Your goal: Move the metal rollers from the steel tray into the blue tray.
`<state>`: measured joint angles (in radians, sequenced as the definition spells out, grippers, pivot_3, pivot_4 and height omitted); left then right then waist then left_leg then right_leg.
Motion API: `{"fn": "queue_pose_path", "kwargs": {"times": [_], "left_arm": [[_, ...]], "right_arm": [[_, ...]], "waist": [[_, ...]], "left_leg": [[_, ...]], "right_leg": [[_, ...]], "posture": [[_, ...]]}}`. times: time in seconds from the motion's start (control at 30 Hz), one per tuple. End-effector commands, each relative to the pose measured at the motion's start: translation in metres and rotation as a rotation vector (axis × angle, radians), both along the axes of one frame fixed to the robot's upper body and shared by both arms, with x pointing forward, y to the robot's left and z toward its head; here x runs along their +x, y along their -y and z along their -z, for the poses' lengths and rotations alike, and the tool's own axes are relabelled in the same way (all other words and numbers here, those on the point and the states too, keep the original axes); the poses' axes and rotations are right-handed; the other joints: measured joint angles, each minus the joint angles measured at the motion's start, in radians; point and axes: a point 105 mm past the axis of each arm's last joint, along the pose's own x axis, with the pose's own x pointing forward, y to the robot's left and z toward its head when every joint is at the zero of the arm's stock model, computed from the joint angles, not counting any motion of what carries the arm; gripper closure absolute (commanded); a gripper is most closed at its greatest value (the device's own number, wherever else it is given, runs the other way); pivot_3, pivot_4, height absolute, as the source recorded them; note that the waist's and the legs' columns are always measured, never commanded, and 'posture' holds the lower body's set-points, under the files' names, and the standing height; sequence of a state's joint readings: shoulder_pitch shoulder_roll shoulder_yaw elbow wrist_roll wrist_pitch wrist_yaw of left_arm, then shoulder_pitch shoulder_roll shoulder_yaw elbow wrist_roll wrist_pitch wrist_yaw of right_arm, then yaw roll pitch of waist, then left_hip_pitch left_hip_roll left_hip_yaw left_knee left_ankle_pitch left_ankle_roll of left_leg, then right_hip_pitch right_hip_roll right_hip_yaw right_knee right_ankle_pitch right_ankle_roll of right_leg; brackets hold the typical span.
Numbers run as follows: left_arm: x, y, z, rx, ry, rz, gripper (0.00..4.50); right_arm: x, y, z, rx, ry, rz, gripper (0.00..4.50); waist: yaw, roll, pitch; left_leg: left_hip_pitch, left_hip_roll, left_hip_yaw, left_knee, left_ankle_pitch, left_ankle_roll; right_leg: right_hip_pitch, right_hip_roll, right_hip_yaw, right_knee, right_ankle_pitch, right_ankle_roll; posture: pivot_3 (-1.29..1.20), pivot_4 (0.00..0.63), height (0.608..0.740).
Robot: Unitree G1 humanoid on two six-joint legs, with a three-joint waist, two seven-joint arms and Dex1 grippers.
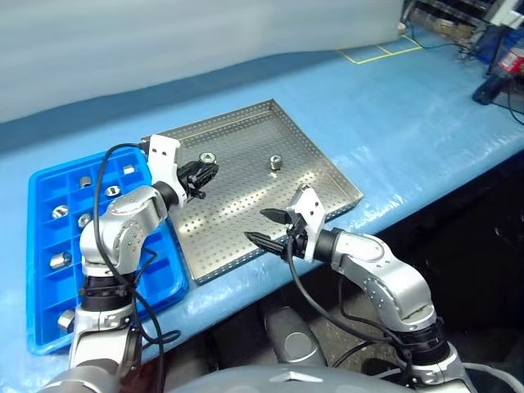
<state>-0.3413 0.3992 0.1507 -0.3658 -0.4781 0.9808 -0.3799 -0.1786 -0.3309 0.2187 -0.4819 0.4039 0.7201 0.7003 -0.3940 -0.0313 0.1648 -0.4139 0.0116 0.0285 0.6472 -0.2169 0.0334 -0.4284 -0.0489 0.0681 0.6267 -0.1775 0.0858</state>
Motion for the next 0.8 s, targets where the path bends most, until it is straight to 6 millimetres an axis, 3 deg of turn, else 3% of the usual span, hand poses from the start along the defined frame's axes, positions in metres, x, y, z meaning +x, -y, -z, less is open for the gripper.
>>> {"fn": "queue_pose_path", "kwargs": {"times": [0.03,0.23,0.37,0.57,0.8], "left_arm": [[-0.025,-0.009,-0.025,0.059,0.065,0.01,2.74],[-0.044,-0.059,-0.023,0.182,0.04,-0.187,2.74],[-0.052,-0.081,-0.02,0.213,0.018,-0.29,2.74],[-0.059,-0.084,-0.009,0.226,-0.013,-0.321,2.74],[-0.073,-0.089,0.005,0.23,-0.062,-0.336,2.74]], "right_arm": [[-0.006,-0.008,-0.018,0.043,0.062,-0.086,1.11],[0.0,-0.015,-0.013,0.052,0.042,-0.065,1.11],[0.002,-0.016,-0.007,0.051,0.017,-0.045,1.11],[0.006,-0.019,-0.005,0.041,0.006,-0.03,1.11],[0.006,-0.019,-0.003,0.025,-0.006,-0.018,1.11]], "waist": [[0.02,0.0,0.0],[0.091,-0.001,0.0],[0.139,-0.001,0.0],[0.205,-0.002,0.0],[0.24,-0.002,0.0]], "left_leg": [[0.0,0.0,0.0,0.0,0.0,0.0],[0.0,0.0,-0.001,0.0,0.0,-0.001],[-0.001,0.0,-0.002,0.0,-0.001,-0.001],[-0.001,-0.001,-0.001,0.0,-0.001,-0.002],[-0.001,-0.001,-0.001,0.0,-0.001,-0.002]], "right_leg": [[0.0,0.0,0.0,0.0,-0.001,-0.001],[-0.001,0.0,-0.001,0.0,-0.002,-0.004],[-0.001,-0.001,-0.002,0.0,-0.004,-0.007],[-0.002,-0.003,-0.005,0.0,-0.004,-0.008],[-0.002,-0.005,-0.008,0.0,-0.003,-0.013]], "posture": [[-0.23,0.15,0.74],[-0.16,0.15,0.74],[-0.13,0.15,0.74],[-0.11,0.15,0.74],[-0.1,0.15,0.74]]}}
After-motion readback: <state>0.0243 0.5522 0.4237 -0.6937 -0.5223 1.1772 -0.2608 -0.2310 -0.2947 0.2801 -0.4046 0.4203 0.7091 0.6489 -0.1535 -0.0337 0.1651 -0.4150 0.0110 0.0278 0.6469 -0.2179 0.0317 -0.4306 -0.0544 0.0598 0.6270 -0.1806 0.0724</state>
